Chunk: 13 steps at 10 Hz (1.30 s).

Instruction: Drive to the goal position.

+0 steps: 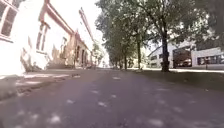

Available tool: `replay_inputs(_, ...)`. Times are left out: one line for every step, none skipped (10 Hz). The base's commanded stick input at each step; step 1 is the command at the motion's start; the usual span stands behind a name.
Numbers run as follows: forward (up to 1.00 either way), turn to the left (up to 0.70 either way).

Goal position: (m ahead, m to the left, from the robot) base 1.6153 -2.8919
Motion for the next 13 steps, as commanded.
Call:
replay_inputs(0.70, 0.00)
replay_inputs(0.70, 0.00)
replay_inputs(0.70, 0.00)
replay_inputs(0.70, 0.00)
replay_inputs(0.70, 0.00)
replay_inputs(0.70, -0.02)
replay_inputs(0.70, -0.05)
replay_inputs(0.70, -0.09)
replay_inputs(0.70, -0.13)
replay_inputs(0.70, -0.06)
replay_inputs(0.70, 0.00)
replay_inputs(0.70, 0.00)
replay_inputs(0.70, 0.00)
